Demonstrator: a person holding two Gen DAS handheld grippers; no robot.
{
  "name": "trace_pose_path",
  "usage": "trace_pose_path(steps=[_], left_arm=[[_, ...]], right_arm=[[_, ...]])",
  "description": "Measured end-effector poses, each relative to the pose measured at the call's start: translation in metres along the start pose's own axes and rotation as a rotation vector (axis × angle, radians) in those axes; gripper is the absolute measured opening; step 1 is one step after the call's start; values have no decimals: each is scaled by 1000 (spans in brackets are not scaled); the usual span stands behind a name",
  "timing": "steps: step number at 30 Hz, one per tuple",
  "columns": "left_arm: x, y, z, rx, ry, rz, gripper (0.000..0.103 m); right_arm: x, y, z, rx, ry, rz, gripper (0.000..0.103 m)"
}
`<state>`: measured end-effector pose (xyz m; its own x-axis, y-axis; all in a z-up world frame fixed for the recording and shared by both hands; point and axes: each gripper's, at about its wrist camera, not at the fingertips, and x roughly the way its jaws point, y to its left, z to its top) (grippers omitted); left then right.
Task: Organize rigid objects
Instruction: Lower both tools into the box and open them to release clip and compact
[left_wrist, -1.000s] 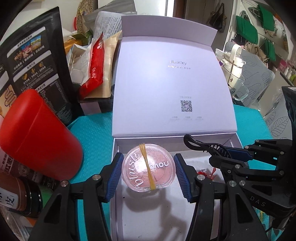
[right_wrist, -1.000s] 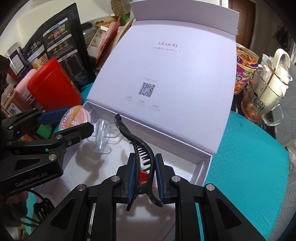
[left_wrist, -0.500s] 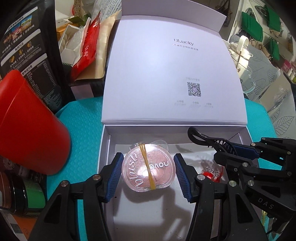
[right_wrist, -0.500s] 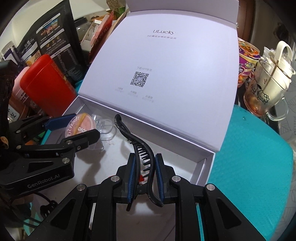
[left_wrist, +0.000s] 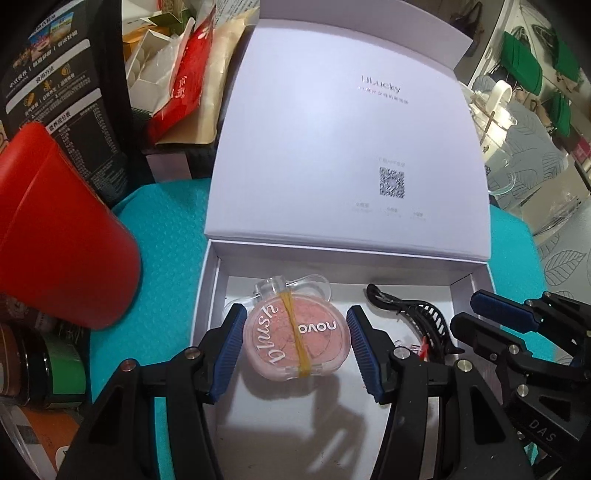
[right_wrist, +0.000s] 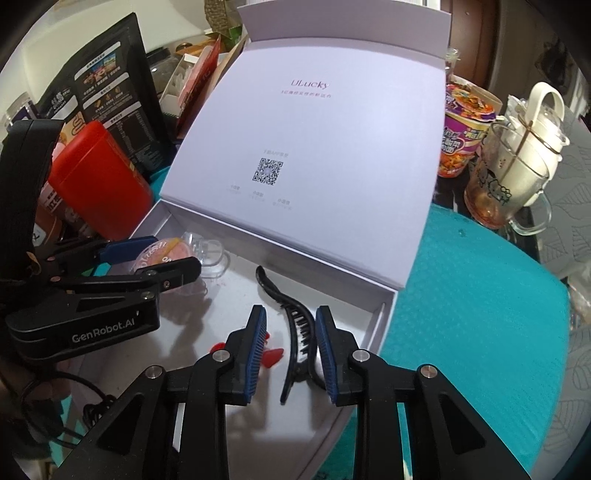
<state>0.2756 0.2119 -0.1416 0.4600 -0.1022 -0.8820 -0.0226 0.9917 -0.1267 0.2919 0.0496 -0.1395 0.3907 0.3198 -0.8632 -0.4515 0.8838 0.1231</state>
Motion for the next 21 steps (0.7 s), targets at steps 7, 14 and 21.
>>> trace_pose_path(steps=[7,14,21], left_arm=[[-30,-12,1,37,-59,17,55],[-67,-17,2,47,-111,28,55],[-104,-39,1,65,-167,33,55]], right_arm=[[-24,-3,-3,11,-25,7,28],[-56,0,-1,-1,-69,8,28],[-93,3,-5,-11,-123,1,28]])
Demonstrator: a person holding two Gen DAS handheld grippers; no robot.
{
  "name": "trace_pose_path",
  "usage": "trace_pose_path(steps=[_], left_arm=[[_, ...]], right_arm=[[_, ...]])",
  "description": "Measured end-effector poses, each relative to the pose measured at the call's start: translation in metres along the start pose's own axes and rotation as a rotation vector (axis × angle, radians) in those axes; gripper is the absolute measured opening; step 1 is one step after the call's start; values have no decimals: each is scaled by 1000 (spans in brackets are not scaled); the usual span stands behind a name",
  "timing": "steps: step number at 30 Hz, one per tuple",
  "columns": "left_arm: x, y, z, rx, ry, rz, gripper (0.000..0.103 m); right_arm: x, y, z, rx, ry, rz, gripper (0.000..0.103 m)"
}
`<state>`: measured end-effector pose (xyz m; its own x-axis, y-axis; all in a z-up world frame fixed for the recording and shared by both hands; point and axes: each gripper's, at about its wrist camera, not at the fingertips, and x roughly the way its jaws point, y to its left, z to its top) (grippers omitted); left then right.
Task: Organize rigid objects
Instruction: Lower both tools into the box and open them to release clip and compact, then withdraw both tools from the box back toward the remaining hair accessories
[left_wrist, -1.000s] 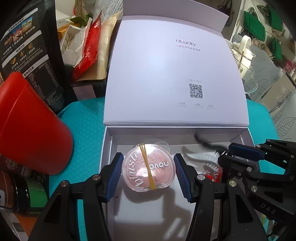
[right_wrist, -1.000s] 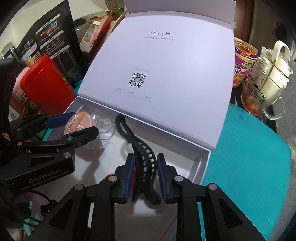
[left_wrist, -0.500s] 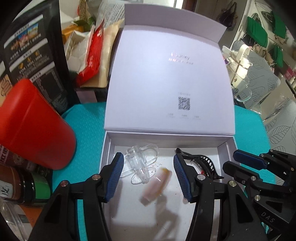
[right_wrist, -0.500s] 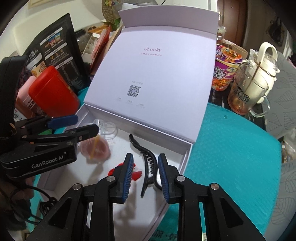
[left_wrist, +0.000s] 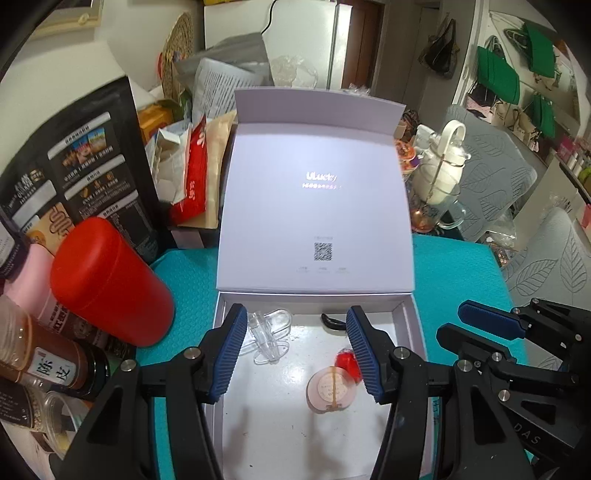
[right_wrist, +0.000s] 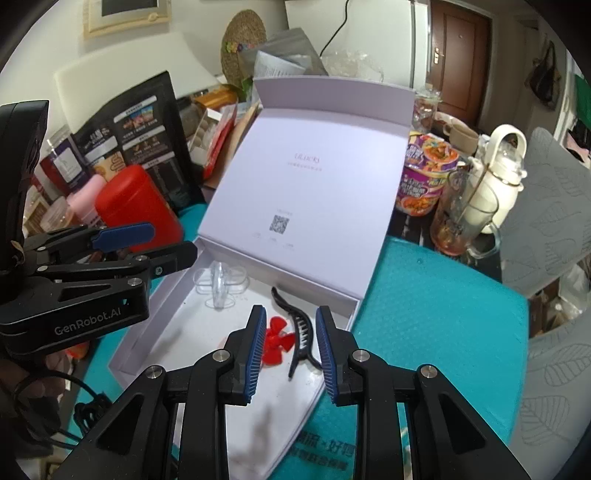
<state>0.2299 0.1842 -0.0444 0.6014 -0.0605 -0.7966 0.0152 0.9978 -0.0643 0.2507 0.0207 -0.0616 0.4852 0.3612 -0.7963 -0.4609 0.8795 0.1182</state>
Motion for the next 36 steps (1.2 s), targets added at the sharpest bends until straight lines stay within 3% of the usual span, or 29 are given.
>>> trace_pose_path(steps=[15,24,29,31,36], left_arm=[[-86,-32,-5,19,-131,8,56],[-126,-52,-23,28,-176,24,56],[-147,-67,-40,20,-204,37,56],[-155,-73,-47,6,-214,46,69],[-172,-93,-61,-1,-227,62,69]], right_arm=[[-87,12,-6,-30,-144,-22,28],[-129,14,-29,-35,-200,-18,28],[-152,11,-47,-35,-226,-13,40],[-162,9,-55,-36,-238,-12,47],[-190,-1,-75,-36,-266,-8,53]])
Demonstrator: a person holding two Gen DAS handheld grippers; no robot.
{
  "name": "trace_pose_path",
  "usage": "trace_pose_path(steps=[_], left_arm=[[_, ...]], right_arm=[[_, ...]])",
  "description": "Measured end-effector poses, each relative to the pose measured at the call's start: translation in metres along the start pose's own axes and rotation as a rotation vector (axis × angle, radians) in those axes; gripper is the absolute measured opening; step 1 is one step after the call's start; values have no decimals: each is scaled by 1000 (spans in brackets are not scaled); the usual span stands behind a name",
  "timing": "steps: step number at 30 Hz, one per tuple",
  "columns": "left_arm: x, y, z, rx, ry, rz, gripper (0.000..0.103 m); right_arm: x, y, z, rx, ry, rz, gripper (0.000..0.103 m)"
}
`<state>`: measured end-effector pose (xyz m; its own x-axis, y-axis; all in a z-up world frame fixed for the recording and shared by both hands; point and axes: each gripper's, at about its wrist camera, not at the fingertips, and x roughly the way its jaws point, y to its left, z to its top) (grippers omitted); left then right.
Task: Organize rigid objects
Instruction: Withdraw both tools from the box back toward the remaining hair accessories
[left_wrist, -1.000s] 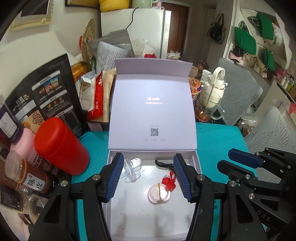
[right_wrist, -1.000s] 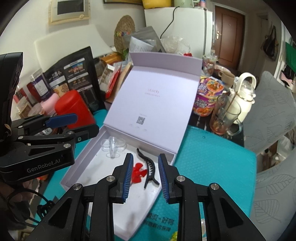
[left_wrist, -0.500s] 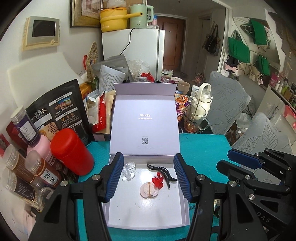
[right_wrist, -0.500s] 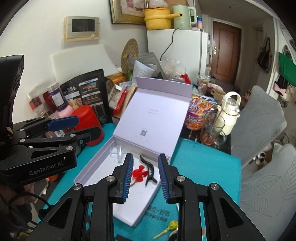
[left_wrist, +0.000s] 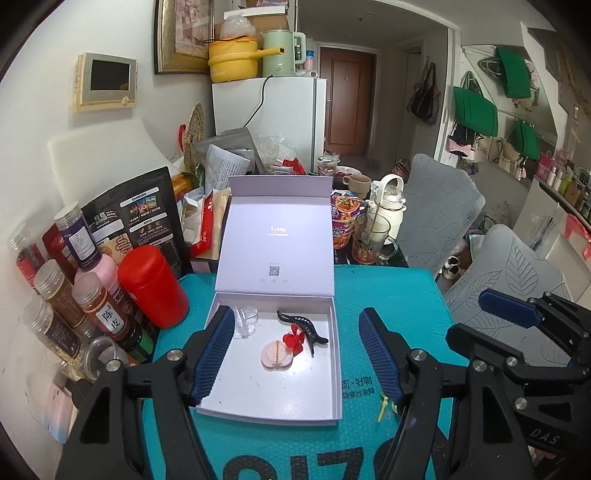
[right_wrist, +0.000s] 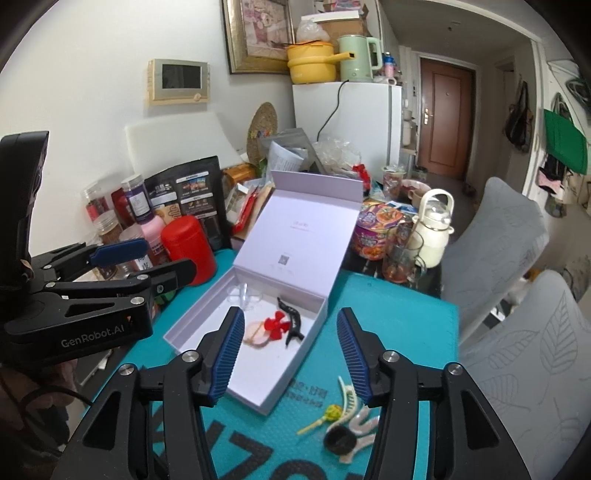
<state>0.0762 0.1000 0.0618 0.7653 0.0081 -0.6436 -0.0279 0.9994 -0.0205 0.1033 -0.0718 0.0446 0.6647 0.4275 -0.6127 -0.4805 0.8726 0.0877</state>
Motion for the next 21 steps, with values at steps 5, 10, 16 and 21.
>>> trace_pose_path(steps=[5,10,16,21], left_arm=[[-21,-27,-11,-2,-6,9,69],[-37,-57,-22,3,-5,20,69],[-55,-87,-38,-17,-13,24,70],[-66,-107,-53,-50,-9,25,70]], right_arm=[[-31,-14,-14,1,-13,-3,56],[-59,-30,-29,-3,-11,-4,57],[-88,-50,-49,-11,0,-2,59],[-104,-65,-68,-21,20,9,59]])
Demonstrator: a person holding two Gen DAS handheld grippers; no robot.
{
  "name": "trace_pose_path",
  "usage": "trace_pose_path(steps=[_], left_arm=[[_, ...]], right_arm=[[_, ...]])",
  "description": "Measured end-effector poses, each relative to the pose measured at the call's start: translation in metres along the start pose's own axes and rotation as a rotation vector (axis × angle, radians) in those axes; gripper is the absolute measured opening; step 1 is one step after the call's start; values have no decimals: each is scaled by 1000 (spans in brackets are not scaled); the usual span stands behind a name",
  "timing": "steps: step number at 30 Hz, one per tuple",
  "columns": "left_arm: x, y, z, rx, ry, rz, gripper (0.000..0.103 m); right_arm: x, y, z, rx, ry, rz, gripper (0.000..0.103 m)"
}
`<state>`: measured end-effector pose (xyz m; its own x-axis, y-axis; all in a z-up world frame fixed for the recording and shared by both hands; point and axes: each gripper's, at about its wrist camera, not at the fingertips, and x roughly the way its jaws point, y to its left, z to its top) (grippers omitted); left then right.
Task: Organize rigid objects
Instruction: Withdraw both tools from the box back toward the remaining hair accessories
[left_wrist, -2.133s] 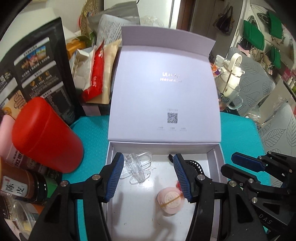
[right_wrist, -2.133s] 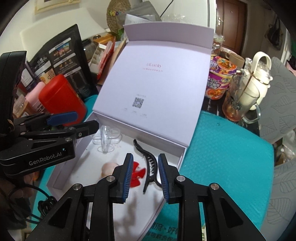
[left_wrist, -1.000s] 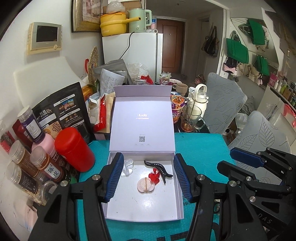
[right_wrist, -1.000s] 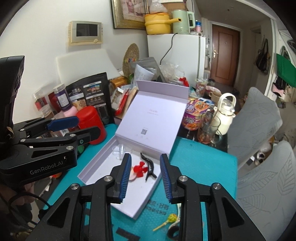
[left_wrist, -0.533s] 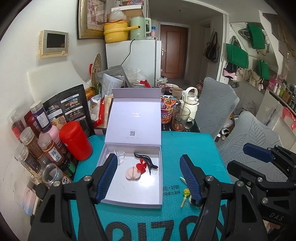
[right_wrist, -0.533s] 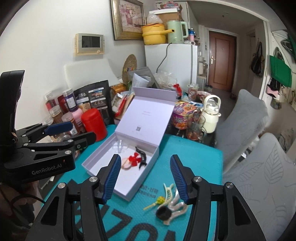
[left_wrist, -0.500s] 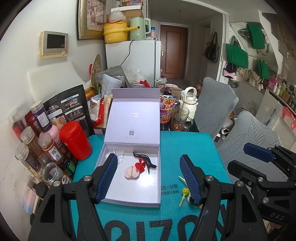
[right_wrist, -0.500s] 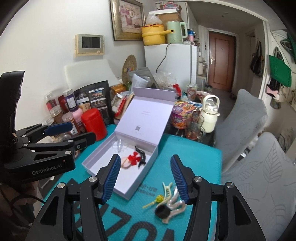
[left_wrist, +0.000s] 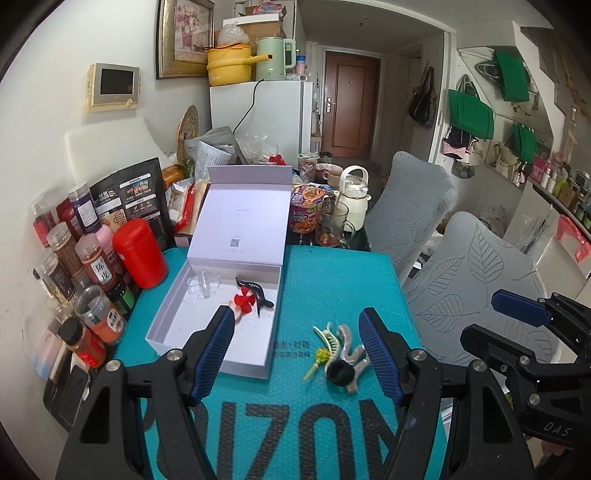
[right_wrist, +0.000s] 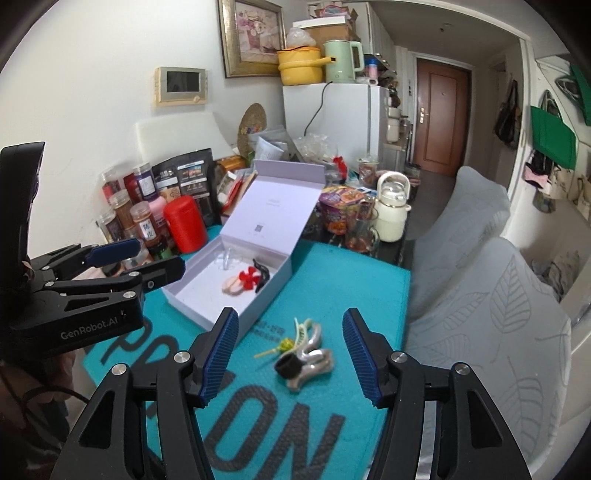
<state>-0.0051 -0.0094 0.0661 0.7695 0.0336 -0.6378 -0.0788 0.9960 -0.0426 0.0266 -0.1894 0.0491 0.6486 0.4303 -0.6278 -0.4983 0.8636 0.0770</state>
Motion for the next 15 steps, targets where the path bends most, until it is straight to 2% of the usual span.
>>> trace_pose_path(steps=[9,15], left_arm=[[-12,-28,-27,-13,11,21,70],[-1,-36,-43,-23,57,13,70]], right_arm=[[-16,-19,-30,-8,29,33,59],[-15,-29,-49,16,62,36,59]])
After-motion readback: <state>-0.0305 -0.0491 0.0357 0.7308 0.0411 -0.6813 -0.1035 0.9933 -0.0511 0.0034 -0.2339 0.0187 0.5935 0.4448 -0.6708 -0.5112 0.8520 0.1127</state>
